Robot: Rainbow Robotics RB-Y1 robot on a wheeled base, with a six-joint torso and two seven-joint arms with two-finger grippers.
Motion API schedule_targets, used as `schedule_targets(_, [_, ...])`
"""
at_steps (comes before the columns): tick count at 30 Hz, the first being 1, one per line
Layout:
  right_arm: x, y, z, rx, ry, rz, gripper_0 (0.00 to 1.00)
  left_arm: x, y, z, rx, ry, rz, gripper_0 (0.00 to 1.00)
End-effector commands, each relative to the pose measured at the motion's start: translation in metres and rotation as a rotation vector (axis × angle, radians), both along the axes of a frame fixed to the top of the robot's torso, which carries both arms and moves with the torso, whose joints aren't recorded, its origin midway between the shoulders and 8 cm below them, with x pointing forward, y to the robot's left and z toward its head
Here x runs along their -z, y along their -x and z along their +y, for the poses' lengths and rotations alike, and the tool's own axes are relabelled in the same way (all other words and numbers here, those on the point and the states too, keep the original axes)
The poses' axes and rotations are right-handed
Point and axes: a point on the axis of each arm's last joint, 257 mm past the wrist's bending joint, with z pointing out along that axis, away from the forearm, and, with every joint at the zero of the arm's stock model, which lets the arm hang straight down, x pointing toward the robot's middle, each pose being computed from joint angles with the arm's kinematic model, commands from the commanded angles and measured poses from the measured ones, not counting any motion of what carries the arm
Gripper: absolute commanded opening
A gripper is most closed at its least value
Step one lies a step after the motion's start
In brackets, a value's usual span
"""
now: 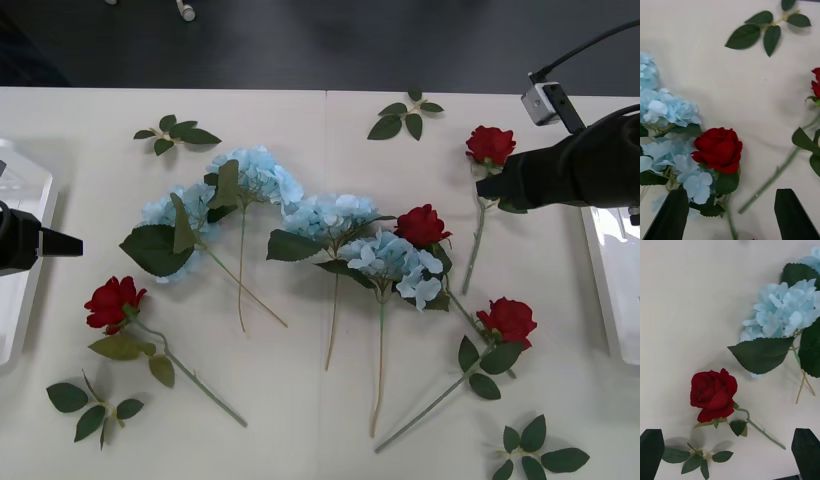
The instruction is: Put the red flowers into the right box and the blue flowers into the left box
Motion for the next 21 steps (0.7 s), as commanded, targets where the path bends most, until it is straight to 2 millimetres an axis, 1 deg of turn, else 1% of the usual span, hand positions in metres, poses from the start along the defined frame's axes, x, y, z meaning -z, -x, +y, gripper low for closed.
schedule_targets(1, [0.009, -0.019, -0.016, 0.145, 0.006, 0.054, 0.67, 0.003, -0.005, 0.005, -0.205, 0.056, 0.02, 1.0])
schedule_targets(3, [0.025, -0.027, -0.026, 0.202, 0.024, 0.076, 0.67, 0.01, -0.005, 0.004, -0.281, 0.084, 0.045, 1.0])
schedule_targets(4, [0.03, -0.03, -0.029, 0.218, 0.033, 0.079, 0.67, 0.013, -0.005, 0.004, -0.307, 0.092, 0.055, 1.0])
schedule_targets(5, [0.04, -0.035, -0.039, 0.248, 0.062, 0.081, 0.67, 0.018, -0.005, 0.003, -0.36, 0.112, 0.071, 1.0])
schedule_targets(6, [0.046, -0.039, -0.045, 0.269, 0.078, 0.083, 0.67, 0.022, -0.004, 0.003, -0.392, 0.123, 0.081, 1.0])
schedule_targets(7, [0.05, -0.041, -0.045, 0.277, 0.082, 0.085, 0.67, 0.025, -0.003, 0.002, -0.413, 0.135, 0.089, 1.0])
schedule_targets(8, [0.06, -0.046, -0.05, 0.308, 0.085, 0.092, 0.67, 0.03, -0.003, -0.002, -0.451, 0.155, 0.102, 1.0])
schedule_targets(9, [0.065, -0.049, -0.051, 0.324, 0.081, 0.096, 0.67, 0.034, -0.002, -0.004, -0.481, 0.171, 0.109, 1.0])
schedule_targets(11, [0.074, -0.054, -0.053, 0.363, 0.064, 0.107, 0.67, 0.039, 0.0, -0.008, -0.53, 0.204, 0.121, 1.0])
schedule_targets(14, [0.082, -0.061, -0.056, 0.431, 0.035, 0.126, 0.67, 0.048, 0.008, -0.017, -0.594, 0.231, 0.132, 1.0])
schedule_targets(19, [0.093, -0.064, -0.063, 0.538, -0.034, 0.175, 0.67, 0.062, 0.029, -0.028, -0.674, 0.2, 0.149, 1.0])
schedule_targets(21, [0.097, -0.064, -0.061, 0.564, -0.059, 0.19, 0.67, 0.066, 0.037, -0.032, -0.686, 0.186, 0.152, 1.0])
